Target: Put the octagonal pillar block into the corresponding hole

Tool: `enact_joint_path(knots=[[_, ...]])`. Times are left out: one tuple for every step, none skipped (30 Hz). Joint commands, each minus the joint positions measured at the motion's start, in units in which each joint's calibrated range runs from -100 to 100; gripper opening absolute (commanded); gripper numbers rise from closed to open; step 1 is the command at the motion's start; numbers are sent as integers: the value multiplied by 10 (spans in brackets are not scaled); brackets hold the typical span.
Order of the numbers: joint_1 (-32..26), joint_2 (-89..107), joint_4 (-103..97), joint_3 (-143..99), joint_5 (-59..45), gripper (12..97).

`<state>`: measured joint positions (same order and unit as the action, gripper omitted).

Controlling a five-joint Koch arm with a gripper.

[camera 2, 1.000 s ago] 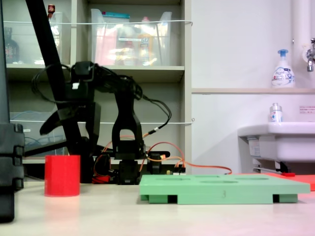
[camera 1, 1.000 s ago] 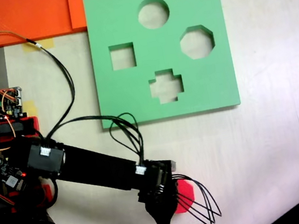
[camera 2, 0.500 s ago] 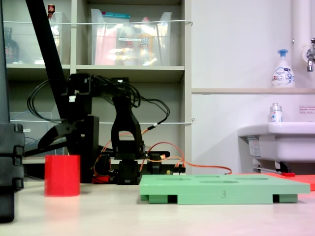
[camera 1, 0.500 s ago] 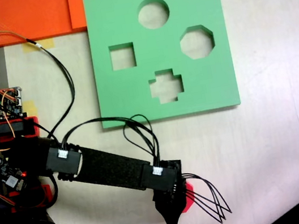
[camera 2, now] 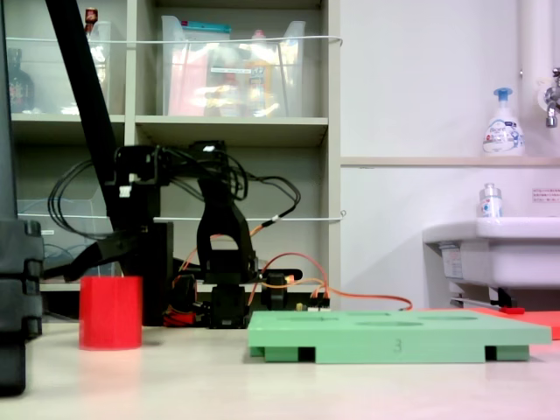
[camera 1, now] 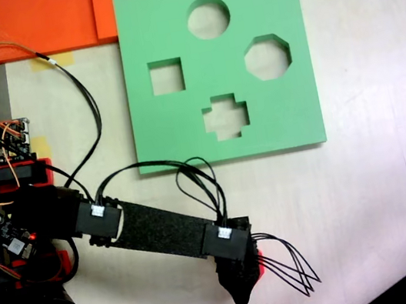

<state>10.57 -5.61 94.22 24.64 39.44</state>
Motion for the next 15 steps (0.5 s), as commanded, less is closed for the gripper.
enact_joint_path(knots=[[0,-3,31,34,-11,824],[0,-5,30,34,-12,824],[0,-8,29,34,-12,824],[0,-11,29,34,-12,824],[0,-12,29,34,-12,824],[0,-14,29,33,-12,824],[0,-15,29,33,-12,823],[0,-19,29,32,-12,823],[1,-24,29,32,-12,820],[1,-29,29,32,-12,808],[2,-32,29,30,-12,776],[2,-33,29,29,-12,739],[3,-33,29,27,-12,715],[3,-33,29,23,-12,695],[3,-33,29,22,-12,666]])
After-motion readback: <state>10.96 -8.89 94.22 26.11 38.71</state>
